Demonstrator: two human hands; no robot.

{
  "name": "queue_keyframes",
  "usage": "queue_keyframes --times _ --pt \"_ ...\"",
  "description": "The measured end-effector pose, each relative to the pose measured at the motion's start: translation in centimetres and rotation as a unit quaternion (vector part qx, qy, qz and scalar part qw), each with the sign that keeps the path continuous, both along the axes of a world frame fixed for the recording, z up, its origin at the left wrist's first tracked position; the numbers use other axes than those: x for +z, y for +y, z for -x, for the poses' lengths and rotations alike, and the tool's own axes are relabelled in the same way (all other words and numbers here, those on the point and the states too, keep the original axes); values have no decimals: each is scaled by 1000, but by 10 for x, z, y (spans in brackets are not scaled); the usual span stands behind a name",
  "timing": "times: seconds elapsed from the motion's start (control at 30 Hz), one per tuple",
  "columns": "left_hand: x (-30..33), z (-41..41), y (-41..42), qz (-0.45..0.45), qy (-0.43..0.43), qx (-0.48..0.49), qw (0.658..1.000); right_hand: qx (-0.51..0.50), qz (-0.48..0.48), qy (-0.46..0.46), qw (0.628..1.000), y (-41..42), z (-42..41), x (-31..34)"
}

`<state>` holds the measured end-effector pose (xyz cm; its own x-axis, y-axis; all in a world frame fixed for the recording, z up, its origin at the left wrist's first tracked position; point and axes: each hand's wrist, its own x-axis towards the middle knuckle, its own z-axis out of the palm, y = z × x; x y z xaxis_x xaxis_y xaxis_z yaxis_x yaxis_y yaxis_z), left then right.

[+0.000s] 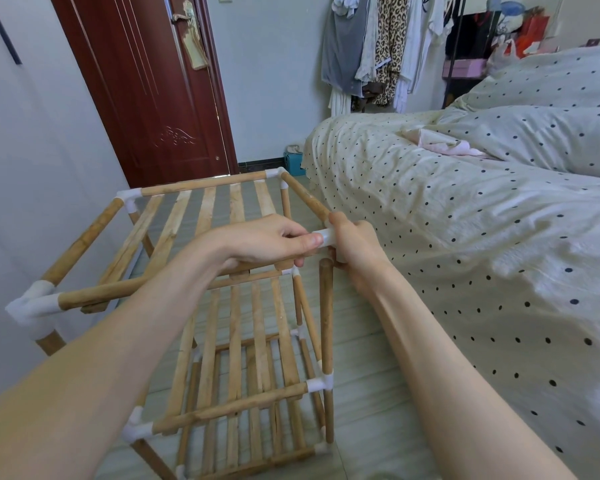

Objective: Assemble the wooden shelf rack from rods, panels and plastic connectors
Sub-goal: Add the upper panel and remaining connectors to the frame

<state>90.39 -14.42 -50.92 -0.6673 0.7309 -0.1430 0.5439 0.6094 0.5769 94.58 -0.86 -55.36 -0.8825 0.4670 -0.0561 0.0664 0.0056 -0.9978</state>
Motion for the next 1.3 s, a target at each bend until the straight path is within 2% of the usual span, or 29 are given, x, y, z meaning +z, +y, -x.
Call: queue_keyframes --times 0.07,0.23,0.37,0.77,1.07,1.3 --pt "-2 0 3 -3 4 13 1000 -1 -46 -1 999 2 1 -1" --pt "-3 0 7 -11 10 51 999 -1 -64 7 998 8 2 -1" --pt "-3 0 15 -44 4 78 996 0 -120 5 993 13 1 -3" --pt "-16 -17 19 -69 154 126 978 -14 -19 -7 1000 10 2 -6" --pt "-24 -14 20 -85 197 143 966 -53 -47 -21 997 7 4 -5" --pt "-32 -19 23 -53 305 154 938 -63 -50 -17 997 2 4 -5"
